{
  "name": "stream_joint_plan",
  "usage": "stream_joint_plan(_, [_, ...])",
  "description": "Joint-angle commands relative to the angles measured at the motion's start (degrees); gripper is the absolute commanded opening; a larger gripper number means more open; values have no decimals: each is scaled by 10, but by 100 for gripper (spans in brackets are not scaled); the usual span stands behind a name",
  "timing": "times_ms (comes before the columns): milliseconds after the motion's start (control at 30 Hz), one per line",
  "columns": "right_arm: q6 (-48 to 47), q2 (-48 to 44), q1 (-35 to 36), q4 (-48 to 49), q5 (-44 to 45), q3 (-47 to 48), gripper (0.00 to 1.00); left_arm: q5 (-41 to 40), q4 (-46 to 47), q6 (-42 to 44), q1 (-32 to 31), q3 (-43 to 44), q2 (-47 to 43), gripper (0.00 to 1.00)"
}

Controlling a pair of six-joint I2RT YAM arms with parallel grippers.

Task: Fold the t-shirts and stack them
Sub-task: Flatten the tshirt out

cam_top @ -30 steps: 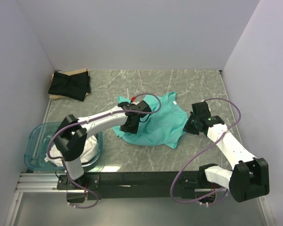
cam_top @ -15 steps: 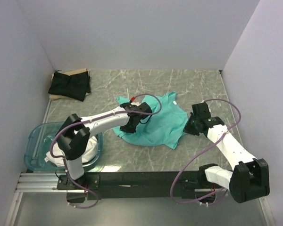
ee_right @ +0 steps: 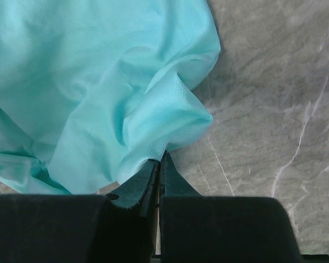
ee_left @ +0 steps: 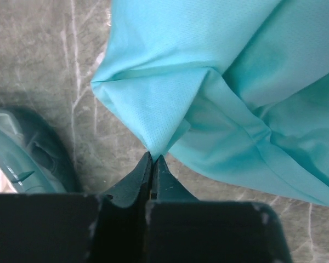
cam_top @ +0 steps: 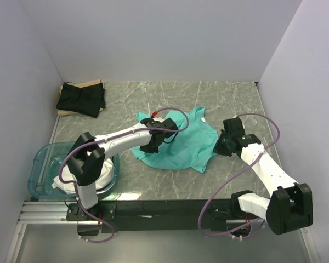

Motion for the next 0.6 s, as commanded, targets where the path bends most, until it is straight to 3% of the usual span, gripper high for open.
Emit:
stream_joint_plan(0, [-23, 18, -4, -2, 14, 60, 0, -38, -25, 4, 25, 32, 1, 1])
stream_joint_plan(200, [-63, 87, -32, -52, 32, 229, 0, -44, -33, 48, 141, 125, -25, 1])
stream_joint_plan(400, [-76, 162, -77, -110, 9, 479, 0, -49, -85, 94, 238, 404, 8, 1])
stream_joint_plan(567, [-70, 207, -97, -149, 0, 709, 0, -23, -77, 88, 286, 558, 7, 1])
